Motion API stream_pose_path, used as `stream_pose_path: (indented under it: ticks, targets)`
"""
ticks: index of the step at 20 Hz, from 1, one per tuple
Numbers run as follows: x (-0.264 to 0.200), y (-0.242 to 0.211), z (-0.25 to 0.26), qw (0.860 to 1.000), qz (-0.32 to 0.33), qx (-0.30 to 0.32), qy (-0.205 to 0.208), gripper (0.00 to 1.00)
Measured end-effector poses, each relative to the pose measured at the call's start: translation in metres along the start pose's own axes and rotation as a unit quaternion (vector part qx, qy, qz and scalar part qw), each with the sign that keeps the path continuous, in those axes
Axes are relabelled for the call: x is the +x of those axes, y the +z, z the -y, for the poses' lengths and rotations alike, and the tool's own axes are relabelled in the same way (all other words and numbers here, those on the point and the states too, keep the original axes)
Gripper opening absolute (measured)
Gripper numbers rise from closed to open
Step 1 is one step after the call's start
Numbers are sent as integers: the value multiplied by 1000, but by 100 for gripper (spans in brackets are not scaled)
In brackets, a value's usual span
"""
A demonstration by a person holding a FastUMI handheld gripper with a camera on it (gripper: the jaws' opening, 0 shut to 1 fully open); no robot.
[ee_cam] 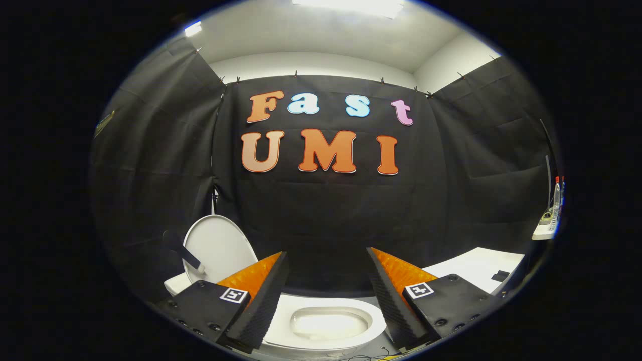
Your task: Open the toilet lid.
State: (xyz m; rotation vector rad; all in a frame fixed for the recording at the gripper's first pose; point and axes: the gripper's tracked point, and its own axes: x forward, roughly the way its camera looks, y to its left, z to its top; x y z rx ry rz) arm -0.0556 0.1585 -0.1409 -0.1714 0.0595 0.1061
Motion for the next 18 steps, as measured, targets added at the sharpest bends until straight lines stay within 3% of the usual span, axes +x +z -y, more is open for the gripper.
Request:
stream_pose_path:
  ticks: [18]
  targets:
    - [1, 0, -3, 1000, -5, 5, 4, 98]
